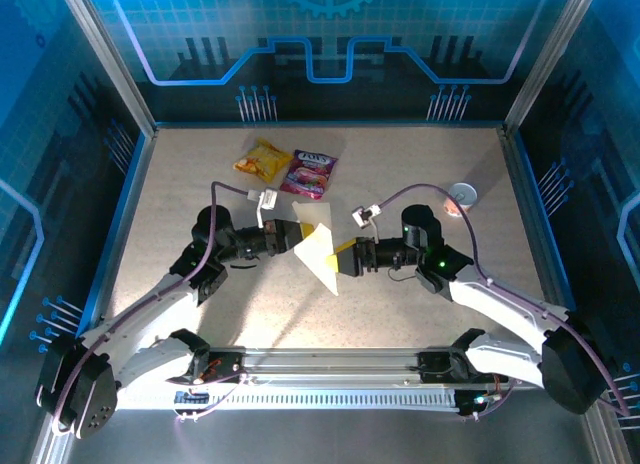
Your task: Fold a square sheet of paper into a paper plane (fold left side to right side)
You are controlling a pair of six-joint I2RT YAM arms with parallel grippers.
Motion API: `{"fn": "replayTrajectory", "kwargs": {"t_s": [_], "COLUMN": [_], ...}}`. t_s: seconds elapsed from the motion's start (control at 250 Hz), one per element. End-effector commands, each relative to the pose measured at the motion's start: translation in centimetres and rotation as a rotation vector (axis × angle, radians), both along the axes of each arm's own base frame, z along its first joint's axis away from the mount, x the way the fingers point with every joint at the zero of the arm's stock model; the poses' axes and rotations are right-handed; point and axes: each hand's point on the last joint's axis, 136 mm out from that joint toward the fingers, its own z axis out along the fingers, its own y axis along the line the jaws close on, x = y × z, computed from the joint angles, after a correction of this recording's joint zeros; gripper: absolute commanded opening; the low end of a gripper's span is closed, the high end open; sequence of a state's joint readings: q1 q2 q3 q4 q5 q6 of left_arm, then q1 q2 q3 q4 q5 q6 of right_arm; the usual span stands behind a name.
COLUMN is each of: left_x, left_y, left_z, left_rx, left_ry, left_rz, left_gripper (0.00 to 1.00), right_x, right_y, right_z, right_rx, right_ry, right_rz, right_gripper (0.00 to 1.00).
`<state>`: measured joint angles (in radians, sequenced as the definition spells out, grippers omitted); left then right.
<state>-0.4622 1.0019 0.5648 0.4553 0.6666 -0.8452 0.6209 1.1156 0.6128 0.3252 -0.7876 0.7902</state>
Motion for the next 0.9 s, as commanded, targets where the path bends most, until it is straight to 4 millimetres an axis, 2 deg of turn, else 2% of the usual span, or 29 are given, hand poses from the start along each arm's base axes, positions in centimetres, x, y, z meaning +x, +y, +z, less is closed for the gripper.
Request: {"fn": "replayTrajectory", "kwargs": {"t_s": [0.0,0.14,0.268,0.304,0.36,0.475,0.547,0.683,0.711,0.727,0.831,0.895], "left_x": [0.2,0.4,0.6,0.6,0.7,0.7,0.7,0.5,0.5,0.5,0.2,-0.4], "left_y": [-0.3,-0.3,-0.1,0.0,0.2,1.2,2.3,5.5,6.5,7.0,11.4,13.7], "left_z": [2.3,2.0,1.7,1.5,1.1,0.4,-0.1,-1.4,-1.8,-2.1,-4.2,-5.3], "left_rx": [-0.041,-0.038,-0.027,-0.018,0.002,0.066,0.123,0.275,0.315,0.339,0.502,0.571], "left_ry": [-0.048,-0.04,-0.037,-0.034,-0.035,-0.045,-0.046,-0.05,-0.046,-0.042,0.006,0.042], "left_rz": [0.002,0.011,0.027,0.035,0.054,0.107,0.154,0.299,0.342,0.366,0.551,0.641], "left_gripper": [0.03,0.05,0.16,0.21,0.34,0.46,0.57,0.67,0.69,0.7,0.72,0.74], "right_x": [0.0,0.4,0.5,0.4,0.4,0.3,0.4,1.4,1.6,2.0,3.4,4.1], "right_y": [0.6,0.4,0.0,-0.1,-0.4,-1.3,-2.0,-4.7,-5.7,-6.1,-10.6,-13.4], "right_z": [2.7,2.7,2.4,2.3,2.0,1.3,0.7,-2.0,-3.4,-3.2,-6.0,-6.8], "right_rx": [0.063,0.044,0.017,0.005,-0.025,-0.103,-0.171,-0.442,-0.536,-0.575,-0.948,-1.185], "right_ry": [-0.056,-0.067,-0.063,-0.062,-0.06,-0.069,-0.078,-0.091,-0.076,-0.084,-0.075,-0.091], "right_rz": [0.024,-0.001,-0.023,-0.028,-0.043,-0.072,-0.105,-0.218,-0.25,-0.276,-0.429,-0.518], "right_gripper": [0.63,0.36,0.17,0.14,0.1,0.07,0.07,0.07,0.06,0.06,0.06,0.06]}}
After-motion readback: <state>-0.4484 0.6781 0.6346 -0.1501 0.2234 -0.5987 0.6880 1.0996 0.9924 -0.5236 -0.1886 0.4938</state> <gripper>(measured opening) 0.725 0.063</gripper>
